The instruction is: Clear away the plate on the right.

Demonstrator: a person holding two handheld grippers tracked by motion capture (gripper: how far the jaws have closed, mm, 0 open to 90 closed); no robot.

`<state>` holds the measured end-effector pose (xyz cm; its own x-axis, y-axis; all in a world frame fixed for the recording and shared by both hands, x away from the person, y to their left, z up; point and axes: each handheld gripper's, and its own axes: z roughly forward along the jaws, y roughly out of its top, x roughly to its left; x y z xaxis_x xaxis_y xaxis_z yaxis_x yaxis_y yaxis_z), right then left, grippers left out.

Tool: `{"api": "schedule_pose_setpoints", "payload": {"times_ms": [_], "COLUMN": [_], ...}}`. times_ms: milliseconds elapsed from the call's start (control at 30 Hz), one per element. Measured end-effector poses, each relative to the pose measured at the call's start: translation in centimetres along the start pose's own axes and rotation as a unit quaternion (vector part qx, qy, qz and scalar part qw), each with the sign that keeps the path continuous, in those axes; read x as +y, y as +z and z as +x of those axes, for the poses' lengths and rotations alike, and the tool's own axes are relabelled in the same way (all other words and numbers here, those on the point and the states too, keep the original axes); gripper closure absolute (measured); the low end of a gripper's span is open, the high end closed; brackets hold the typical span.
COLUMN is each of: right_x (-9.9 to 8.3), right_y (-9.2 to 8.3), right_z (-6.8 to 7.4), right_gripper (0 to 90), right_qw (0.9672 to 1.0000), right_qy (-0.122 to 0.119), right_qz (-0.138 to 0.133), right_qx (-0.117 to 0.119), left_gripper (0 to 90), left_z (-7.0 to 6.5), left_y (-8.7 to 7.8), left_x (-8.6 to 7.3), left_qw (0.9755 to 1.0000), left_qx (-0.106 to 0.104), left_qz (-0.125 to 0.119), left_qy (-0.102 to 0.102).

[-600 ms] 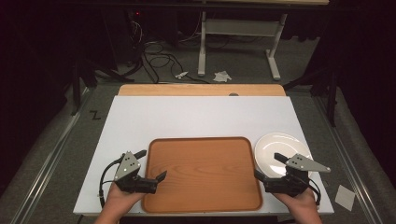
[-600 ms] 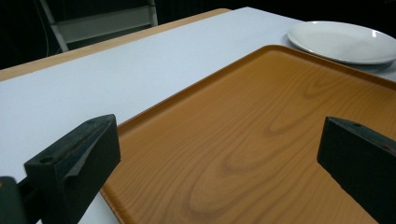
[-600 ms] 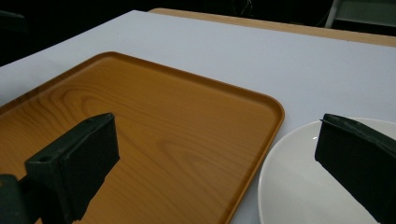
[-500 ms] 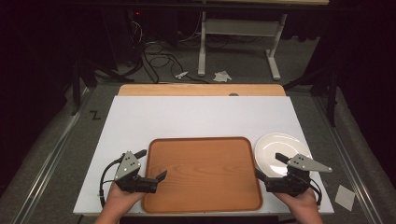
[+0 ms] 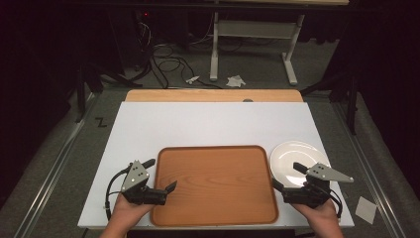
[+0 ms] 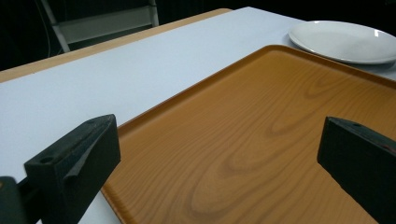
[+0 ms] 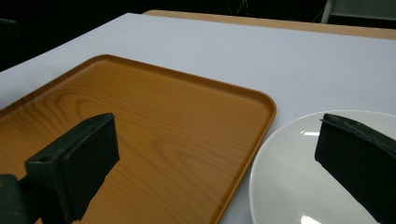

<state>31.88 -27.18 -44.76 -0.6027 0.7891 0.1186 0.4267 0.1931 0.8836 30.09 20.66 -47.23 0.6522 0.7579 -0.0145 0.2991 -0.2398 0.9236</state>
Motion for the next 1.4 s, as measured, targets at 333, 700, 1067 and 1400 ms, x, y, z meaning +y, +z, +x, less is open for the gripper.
{"api": "schedule_pose_setpoints", "payload": {"times_ms": [333, 700, 1067, 1400], "right_x": [0.0, 0.0, -0.1, -0.2], "right_y": [0.0, -0.2, -0.8, -1.8], "right_z": [-0.1, -0.3, -1.2, -2.2], "right_gripper": [0.7, 0.7, 0.8, 0.7], "right_qw": [1.0000, 0.9999, 0.9995, 0.9986], "right_qy": [0.002, 0.004, 0.012, 0.025], "right_qz": [-0.001, -0.001, -0.011, -0.024], "right_qx": [-0.003, -0.012, -0.026, -0.040], "left_gripper": [0.1, 0.1, 0.1, 0.8], "left_z": [0.0, 0.0, 0.2, 0.7], "left_y": [0.0, 0.0, -0.3, -0.7], "left_x": [0.0, 0.0, 0.2, 0.4], "left_qw": [1.0000, 1.0000, 0.9999, 0.9990], "left_qx": [0.002, 0.001, 0.004, -0.003], "left_qz": [0.000, 0.001, -0.010, -0.040], "left_qy": [0.002, 0.003, -0.001, -0.019]}}
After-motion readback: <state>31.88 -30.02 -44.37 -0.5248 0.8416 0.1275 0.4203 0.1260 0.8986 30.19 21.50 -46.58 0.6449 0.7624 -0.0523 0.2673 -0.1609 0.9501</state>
